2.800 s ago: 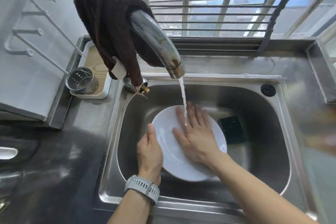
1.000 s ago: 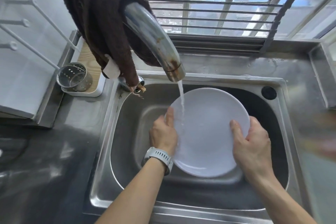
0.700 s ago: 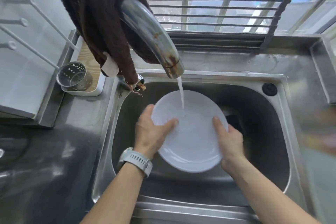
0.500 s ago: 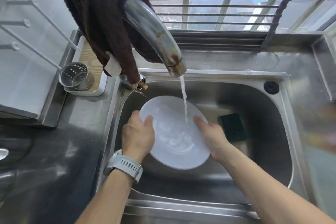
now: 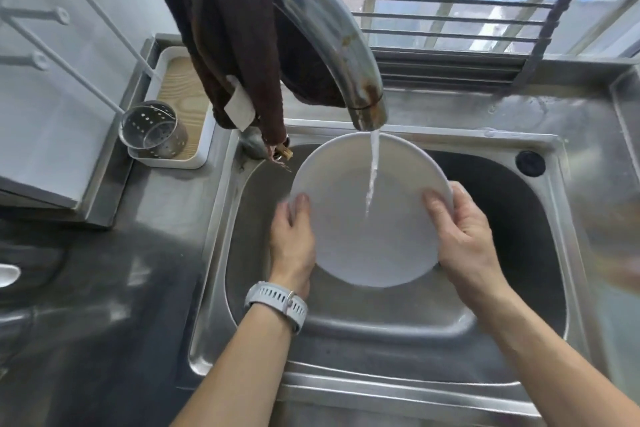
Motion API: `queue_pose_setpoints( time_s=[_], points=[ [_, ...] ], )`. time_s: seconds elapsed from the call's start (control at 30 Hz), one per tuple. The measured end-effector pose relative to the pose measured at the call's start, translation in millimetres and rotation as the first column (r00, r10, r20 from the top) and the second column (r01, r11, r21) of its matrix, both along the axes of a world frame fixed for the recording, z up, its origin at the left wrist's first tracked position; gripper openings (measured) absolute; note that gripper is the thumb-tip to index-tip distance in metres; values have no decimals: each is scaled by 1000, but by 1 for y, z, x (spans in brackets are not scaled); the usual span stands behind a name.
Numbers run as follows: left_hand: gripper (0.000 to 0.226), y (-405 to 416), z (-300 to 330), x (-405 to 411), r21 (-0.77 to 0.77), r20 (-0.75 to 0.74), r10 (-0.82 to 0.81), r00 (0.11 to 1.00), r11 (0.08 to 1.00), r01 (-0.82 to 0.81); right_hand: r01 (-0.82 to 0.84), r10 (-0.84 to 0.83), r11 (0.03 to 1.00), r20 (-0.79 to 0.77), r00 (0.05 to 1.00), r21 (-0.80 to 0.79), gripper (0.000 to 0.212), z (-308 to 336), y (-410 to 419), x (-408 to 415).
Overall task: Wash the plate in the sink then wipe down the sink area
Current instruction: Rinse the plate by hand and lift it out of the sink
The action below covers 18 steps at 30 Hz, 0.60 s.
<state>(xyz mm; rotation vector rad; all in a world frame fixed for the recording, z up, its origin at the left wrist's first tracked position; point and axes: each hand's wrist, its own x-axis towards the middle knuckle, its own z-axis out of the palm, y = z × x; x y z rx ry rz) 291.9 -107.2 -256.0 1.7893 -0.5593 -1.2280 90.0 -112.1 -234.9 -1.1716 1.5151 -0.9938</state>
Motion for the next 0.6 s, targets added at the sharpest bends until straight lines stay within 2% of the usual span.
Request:
queue_pose_setpoints(
  time_s=[0.07, 0.13, 0.2, 0.27, 0.4, 0.5, 0.6],
  points=[
    [6, 3, 4, 4, -93, 113, -80, 990, 992, 91, 114, -135, 982, 138, 981, 149, 15, -16, 1, -8],
    [20, 8, 11, 10, -142, 210, -177, 962, 968, 209, 180, -280, 919, 261, 924, 350, 14, -31, -2, -6],
    [35, 12, 24, 15, -135, 310, -259, 915, 941, 311, 175, -383, 842, 337, 860, 511, 25, -42, -6, 4],
    [41, 15, 34, 19, -79, 406, -301, 863, 929, 361, 117, -347, 805, 301, 888, 582, 34, -51, -6, 18],
    [32, 16, 37, 33, 123, 530, -303, 792, 952, 282, 81, -218, 786, 151, 964, 613, 38, -54, -5, 40],
    [31, 19, 25, 43, 295, 646, -400, 650, 917, 270, 143, -192, 818, 30, 981, 557, 36, -49, -4, 38],
    [45, 26, 11, 33, 510, 707, -616, 349, 785, 352, 207, -173, 863, -116, 978, 460, 25, -40, 1, 26]
  ],
)
